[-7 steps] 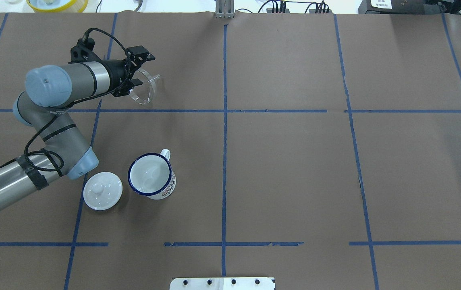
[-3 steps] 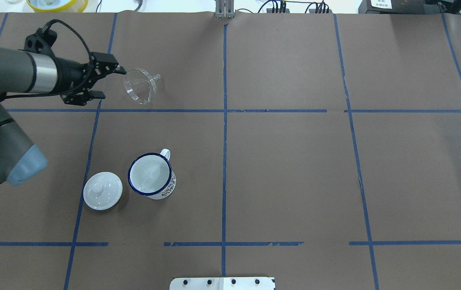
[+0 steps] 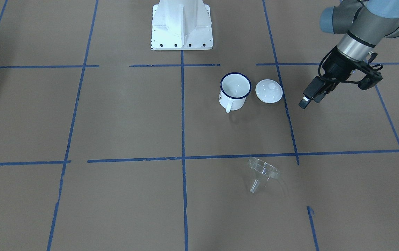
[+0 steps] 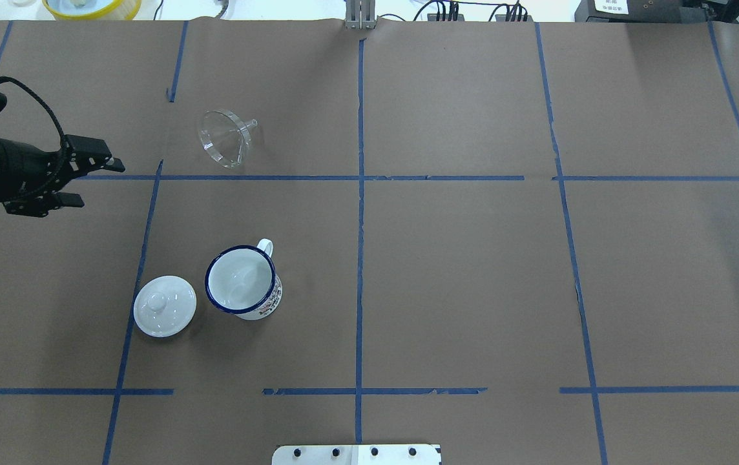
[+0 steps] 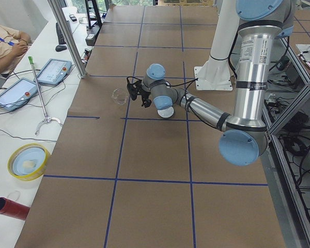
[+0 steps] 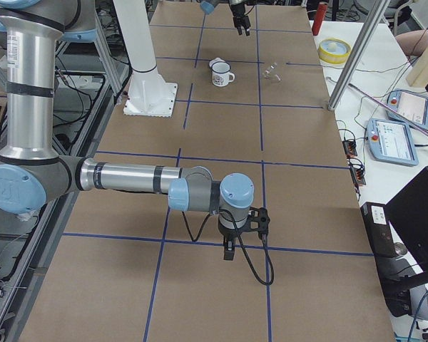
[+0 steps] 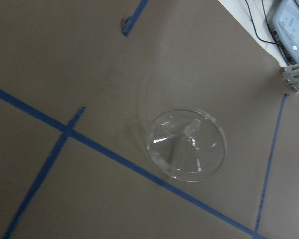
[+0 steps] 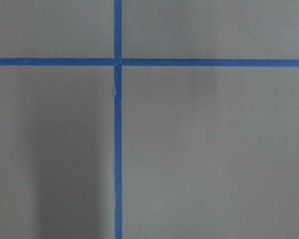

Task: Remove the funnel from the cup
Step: 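Move the left gripper back down to the white lid beside the mug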

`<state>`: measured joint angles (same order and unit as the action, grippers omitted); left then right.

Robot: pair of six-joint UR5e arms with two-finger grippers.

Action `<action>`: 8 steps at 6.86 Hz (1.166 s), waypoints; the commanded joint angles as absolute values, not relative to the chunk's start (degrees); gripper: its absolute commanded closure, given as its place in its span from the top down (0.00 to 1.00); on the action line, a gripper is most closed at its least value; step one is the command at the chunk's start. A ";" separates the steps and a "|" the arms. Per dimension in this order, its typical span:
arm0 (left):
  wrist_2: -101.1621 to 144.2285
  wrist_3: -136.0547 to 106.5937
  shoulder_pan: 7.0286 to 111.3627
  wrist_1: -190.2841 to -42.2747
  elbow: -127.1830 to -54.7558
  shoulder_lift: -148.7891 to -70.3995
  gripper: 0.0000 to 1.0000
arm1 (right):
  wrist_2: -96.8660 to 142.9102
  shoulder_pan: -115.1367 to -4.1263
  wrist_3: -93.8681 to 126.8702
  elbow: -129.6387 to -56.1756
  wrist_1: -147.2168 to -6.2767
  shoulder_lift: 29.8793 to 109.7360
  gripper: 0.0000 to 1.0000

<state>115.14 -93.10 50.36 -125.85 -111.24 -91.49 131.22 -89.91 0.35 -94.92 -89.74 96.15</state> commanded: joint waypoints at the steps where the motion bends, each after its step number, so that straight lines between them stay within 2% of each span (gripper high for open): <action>1: 114.70 -91.14 45.92 -106.03 -115.91 -91.31 0.99 | 131.22 -89.91 0.35 -94.92 -89.74 96.15 1.00; 2: 114.44 -91.14 44.92 -99.30 -115.32 -96.97 0.99 | 131.22 -89.91 0.35 -94.83 -89.74 96.15 1.00; 3: 114.52 -91.14 44.30 -97.49 -114.88 -99.29 0.99 | 131.22 -89.91 0.35 -94.92 -89.74 96.15 1.00; 5: 114.61 -91.76 40.71 -97.38 -114.44 -99.40 1.00 | 131.22 -89.91 0.35 -94.92 -89.74 96.15 1.00; 7: 115.31 -92.02 39.29 -97.56 -109.01 -104.20 1.00 | 131.22 -89.91 0.35 -94.92 -89.74 96.15 1.00; 8: 115.31 -91.93 38.50 -97.91 -108.81 -104.06 1.00 | 131.22 -89.91 0.35 -94.92 -89.74 96.15 1.00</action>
<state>115.18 -91.96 39.32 -97.67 -110.11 -102.96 131.22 -89.91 0.35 -94.92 -89.74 96.15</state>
